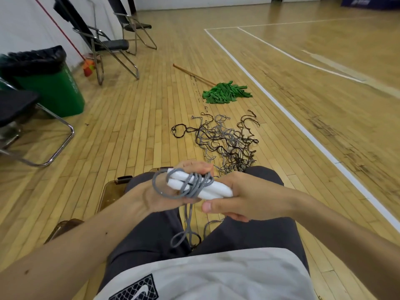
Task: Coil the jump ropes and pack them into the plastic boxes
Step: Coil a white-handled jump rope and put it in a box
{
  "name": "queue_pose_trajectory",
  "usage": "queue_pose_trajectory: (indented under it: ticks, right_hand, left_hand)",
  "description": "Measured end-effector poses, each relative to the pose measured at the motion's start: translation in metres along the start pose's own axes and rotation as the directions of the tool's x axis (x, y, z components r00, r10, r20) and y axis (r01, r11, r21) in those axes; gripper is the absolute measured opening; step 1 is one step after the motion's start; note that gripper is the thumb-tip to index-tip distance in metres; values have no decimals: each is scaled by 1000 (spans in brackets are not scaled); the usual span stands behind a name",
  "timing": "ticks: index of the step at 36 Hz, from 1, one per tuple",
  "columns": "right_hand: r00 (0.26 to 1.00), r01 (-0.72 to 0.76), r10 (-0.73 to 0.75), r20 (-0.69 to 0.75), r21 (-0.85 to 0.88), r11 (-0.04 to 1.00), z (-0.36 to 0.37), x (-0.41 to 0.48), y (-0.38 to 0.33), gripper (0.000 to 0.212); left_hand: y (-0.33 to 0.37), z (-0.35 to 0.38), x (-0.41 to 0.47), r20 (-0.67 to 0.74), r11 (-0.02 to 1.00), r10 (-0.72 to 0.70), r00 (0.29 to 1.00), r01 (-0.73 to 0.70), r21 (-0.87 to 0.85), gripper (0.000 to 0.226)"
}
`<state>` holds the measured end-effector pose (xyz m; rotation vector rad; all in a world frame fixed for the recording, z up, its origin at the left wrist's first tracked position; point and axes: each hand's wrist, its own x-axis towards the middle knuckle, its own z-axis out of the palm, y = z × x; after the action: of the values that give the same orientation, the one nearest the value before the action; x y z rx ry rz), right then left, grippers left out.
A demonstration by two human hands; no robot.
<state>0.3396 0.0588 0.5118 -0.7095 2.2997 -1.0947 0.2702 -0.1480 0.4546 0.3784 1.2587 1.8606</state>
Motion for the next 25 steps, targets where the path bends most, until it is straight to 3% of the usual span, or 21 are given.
queue_pose_trajectory:
  ticks: [4, 7, 12, 15, 20, 25]
  right_hand:
    - [999, 11, -5, -46, 147, 989, 2, 1, 3, 41]
    - [997, 28, -12, -74, 216, 976, 1, 1, 4, 44]
    - [995, 14, 17, -103, 293, 956, -4, 3, 9, 39]
    - [982, 20, 43, -185, 325, 946, -11, 4, 17, 34]
    - [951, -66, 125, -284, 207, 976, -24, 6, 35, 41]
    - [912, -190, 206, -356, 78, 979, -18, 15, 63, 41]
  left_hand:
    - [-1, 20, -4, -81, 987, -7, 997, -6, -159, 43]
    - [-3, 41, -6, -179, 1000, 3, 984, -2, 3, 35]
    - [-9, 45, -4, -204, 996, -41, 978, 56, 68, 57]
    - [-13, 47, -7, -278, 982, -74, 958, 119, 149, 49]
    - [-21, 44, -13, -313, 950, -69, 947, 157, 268, 45]
    - [-20, 51, -13, -354, 828, -29, 935, 221, 516, 36]
